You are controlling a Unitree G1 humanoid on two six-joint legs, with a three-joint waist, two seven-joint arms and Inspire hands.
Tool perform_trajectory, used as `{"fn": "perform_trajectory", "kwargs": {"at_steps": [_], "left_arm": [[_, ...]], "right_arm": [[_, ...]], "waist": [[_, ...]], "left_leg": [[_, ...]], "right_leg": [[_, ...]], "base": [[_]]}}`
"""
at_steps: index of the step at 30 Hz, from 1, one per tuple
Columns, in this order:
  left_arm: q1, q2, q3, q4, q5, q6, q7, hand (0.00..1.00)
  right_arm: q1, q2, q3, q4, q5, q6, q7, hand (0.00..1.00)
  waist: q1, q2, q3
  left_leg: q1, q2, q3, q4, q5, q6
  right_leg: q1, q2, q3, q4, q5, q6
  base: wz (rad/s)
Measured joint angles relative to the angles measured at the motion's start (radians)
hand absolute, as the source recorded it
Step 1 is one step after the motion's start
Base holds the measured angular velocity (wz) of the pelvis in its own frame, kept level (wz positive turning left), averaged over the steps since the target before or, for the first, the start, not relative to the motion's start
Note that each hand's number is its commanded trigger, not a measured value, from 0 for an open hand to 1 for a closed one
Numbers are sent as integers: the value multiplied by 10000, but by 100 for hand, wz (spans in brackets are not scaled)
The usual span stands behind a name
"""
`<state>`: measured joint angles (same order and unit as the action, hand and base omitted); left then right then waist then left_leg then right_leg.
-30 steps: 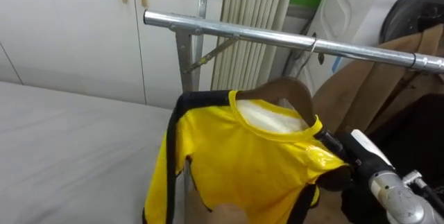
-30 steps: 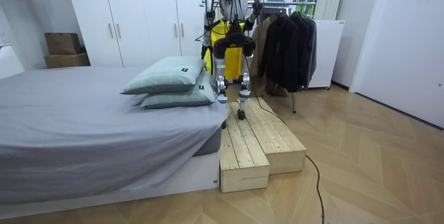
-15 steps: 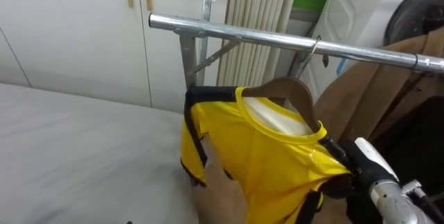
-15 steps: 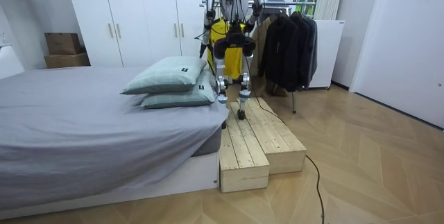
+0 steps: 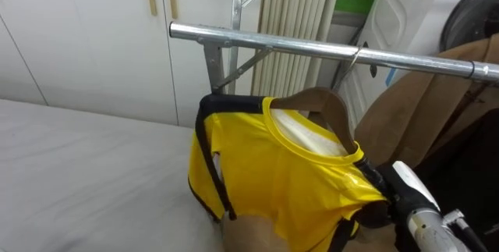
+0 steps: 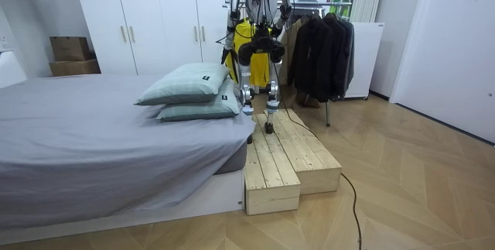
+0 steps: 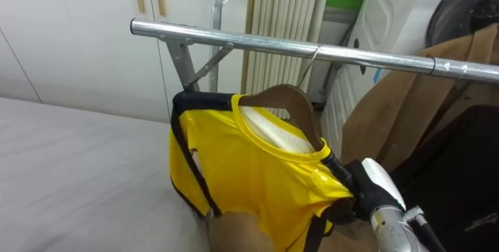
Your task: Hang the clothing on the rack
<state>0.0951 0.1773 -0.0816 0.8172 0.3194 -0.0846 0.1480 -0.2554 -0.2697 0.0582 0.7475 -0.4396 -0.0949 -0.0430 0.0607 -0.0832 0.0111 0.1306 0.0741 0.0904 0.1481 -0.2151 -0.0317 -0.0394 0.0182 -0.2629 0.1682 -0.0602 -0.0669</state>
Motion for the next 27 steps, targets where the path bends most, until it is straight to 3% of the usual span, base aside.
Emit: {"fn": "perform_trajectory", "kwargs": {"at_steps": [4, 6, 7, 8, 27], "left_arm": [[-2, 1, 0, -19, 0, 0, -5, 0], [-9, 0, 0, -39, 0, -1, -7, 0], [-24, 1, 1, -39, 0, -1, -8, 0], [-37, 1, 1, -49, 0, -1, -11, 0], [-171, 5, 3, -285, 35, -7, -49, 0]], "right_arm": [[0, 0, 0, -1, 15, 0, 1, 100], [0, -1, 0, -1, 16, 0, 3, 60], [0, -1, 0, -1, 16, 0, 5, 6], [0, -1, 0, -2, 15, 0, 8, 0], [-1, -7, -28, -138, -12, -3, 13, 0]], "waist": [[-9, -20, -4], [-12, -35, -8], [-15, -48, -8], [-21, -59, -10], [-45, -116, -24]], "left_leg": [[2, 3, 0, 4, 0, 0], [3, 3, 0, 6, 0, 0], [4, 3, 0, 7, 0, 0], [4, 3, 0, 8, 0, 0], [-5, 2, -2, 5, 0, 0]], "right_leg": [[2, -13, 0, 2, -1, -1], [3, -27, 0, 2, -1, -1], [4, -35, 0, 2, -1, -1], [4, -35, 0, 3, -1, -1], [-7, -37, 11, 2, -3, 2]], "base": [[0], [0], [0], [0], [0]]}}
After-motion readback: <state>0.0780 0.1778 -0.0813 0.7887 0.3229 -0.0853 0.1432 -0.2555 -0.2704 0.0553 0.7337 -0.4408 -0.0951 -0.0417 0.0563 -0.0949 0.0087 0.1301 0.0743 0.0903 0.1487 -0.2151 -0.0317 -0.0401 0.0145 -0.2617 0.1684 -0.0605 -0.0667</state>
